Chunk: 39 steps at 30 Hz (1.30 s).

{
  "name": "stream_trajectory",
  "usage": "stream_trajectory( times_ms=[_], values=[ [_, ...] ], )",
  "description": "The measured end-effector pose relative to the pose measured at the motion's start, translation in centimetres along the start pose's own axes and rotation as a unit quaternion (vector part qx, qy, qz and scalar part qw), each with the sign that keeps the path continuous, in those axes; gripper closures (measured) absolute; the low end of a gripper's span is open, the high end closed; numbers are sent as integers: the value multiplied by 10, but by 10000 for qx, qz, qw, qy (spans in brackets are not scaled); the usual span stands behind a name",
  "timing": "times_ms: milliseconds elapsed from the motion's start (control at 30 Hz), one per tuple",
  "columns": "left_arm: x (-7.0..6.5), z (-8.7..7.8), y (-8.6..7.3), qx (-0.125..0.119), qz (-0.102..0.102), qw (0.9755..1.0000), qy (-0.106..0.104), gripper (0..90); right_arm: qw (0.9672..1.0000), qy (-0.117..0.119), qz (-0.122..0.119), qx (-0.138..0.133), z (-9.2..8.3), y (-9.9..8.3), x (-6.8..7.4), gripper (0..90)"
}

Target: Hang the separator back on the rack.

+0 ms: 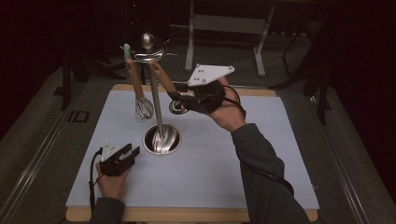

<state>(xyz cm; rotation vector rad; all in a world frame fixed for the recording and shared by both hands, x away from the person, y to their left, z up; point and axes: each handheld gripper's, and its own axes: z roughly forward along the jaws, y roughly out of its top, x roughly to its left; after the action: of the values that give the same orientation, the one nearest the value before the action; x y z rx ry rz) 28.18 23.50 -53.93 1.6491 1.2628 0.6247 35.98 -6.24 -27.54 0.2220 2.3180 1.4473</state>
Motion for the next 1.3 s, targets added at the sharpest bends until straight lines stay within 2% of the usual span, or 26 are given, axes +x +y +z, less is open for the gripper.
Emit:
stream_trajectory(
  times_ms=[1300],
  values=[
    [0,0,0,-1,1,10000,-1,594,9997,-75,231,-5,13,-1,-3,707]
  ],
)
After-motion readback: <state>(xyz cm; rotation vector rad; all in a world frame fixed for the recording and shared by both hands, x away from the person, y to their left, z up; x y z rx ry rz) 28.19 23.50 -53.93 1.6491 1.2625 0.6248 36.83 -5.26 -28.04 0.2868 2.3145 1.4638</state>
